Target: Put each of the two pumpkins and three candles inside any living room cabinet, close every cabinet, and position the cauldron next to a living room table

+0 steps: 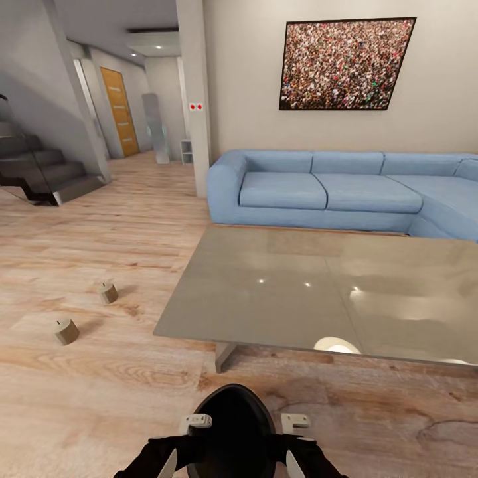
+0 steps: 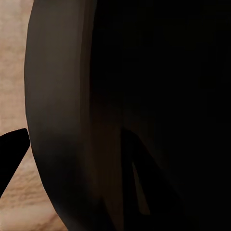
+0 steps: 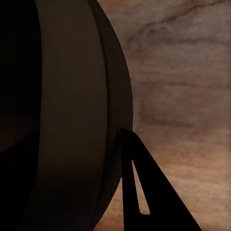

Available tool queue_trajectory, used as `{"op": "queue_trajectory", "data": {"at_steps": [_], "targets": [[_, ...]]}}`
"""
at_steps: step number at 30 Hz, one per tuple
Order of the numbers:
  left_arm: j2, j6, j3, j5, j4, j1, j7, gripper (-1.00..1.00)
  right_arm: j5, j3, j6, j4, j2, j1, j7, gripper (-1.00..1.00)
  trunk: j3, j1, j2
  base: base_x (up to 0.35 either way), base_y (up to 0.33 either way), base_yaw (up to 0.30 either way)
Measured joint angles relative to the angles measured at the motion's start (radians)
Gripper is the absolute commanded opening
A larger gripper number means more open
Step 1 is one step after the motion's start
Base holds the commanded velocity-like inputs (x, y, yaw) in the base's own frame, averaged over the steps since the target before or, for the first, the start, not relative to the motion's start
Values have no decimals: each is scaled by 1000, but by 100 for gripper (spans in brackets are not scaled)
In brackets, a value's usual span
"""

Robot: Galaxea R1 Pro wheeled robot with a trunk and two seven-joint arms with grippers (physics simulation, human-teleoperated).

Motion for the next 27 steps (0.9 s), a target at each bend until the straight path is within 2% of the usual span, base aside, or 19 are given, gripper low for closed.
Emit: {"op": "queue_trajectory", "data": {"at_steps": [5, 10, 27], "targets": [[0, -2, 0, 0, 3, 0, 0, -100, 0, 0, -2, 3, 0, 0, 1, -100, 0, -1, 0, 23, 0, 0], [0, -42, 5, -2, 72, 1, 1, -100, -2, -3, -42, 71, 0, 1, 13, -100, 0, -27, 0, 162, 0, 0], [2, -44, 3, 0, 72, 0, 1, -100, -3, -3, -44, 70, 1, 2, 13, -100, 0, -26, 0, 50, 0, 0]]}}
